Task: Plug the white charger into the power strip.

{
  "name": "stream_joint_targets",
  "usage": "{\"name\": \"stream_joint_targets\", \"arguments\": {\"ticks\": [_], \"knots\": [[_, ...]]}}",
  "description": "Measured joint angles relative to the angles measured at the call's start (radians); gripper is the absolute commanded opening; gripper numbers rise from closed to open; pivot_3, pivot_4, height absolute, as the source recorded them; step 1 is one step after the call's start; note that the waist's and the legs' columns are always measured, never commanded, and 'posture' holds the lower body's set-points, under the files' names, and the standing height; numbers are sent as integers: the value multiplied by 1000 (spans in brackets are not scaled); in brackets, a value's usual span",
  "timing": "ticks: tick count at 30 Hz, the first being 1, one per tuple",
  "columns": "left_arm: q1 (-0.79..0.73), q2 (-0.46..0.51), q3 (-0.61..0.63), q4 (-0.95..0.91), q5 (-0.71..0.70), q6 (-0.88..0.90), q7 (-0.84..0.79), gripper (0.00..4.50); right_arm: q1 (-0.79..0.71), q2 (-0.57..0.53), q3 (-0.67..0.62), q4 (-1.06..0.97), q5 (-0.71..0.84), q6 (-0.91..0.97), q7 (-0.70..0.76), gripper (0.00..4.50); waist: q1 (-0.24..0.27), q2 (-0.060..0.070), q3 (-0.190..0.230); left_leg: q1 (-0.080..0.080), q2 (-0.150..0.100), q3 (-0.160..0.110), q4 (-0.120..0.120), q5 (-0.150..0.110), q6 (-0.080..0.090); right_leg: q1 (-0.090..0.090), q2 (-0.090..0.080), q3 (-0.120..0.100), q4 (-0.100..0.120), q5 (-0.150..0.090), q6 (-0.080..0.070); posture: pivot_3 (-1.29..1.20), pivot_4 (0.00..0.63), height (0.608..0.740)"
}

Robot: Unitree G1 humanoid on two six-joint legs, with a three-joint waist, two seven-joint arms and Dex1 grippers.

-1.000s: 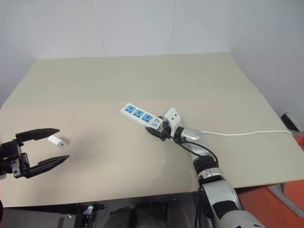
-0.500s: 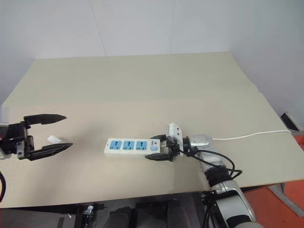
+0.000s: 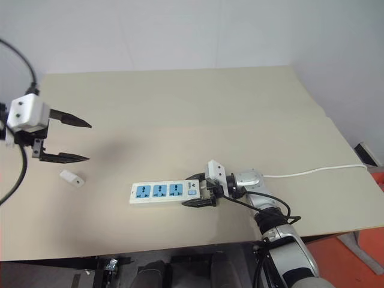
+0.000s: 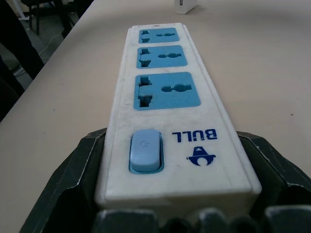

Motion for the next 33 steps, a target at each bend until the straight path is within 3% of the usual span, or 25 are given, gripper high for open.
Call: {"name": "stream_joint_targets", "arguments": {"ticks": [3, 6, 11, 16, 20, 33], "knots": [[-218, 61, -297, 140, 83, -203, -5, 4500, 0, 0, -2, 0, -1, 0, -6, 3422, 3, 0, 0, 0, 1, 0, -1, 0, 1, 0, 1, 0, 0, 0, 0, 0, 150, 740], [-367, 63, -548, 251, 180, -426, -6, 4500, 8, -2, -5, -11, -2, 3, -14, 3422, 7, 0, 0, -2, 1, -1, 0, 0, 1, 0, 1, 0, 0, -1, 1, 0, 150, 740], [-397, 57, -747, 277, 233, -639, -6, 4500, 30, -3, -8, -48, -1, 21, -39, 3422, 7, 0, 0, -3, 1, -1, 3, -1, 2, 0, 1, 0, 0, -1, 1, 0, 150, 740], [-346, 6, -725, 317, 341, -746, -7, 4500, 69, -14, -13, -110, 7, 60, -57, 3422, 16, 0, 0, -5, 2, -2, 8, -3, 5, 0, 3, -1, 0, -1, 1, 0, 150, 740], [-279, -37, -614, 324, 425, -764, 5, 4500, 81, -24, -13, -140, 18, 92, -64, 3422, 21, 0, 0, -5, 3, -2, 8, -3, 6, 0, 3, -1, 0, -1, 1, 0, 150, 740], [4, -84, -364, 167, 689, -662, 217, 4500, 104, -32, -14, -187, 32, 138, -82, 3422, 27, 0, 0, -5, 4, -1, 8, -4, 6, -1, 4, -1, 1, -1, 1, 0, 150, 740]]}}
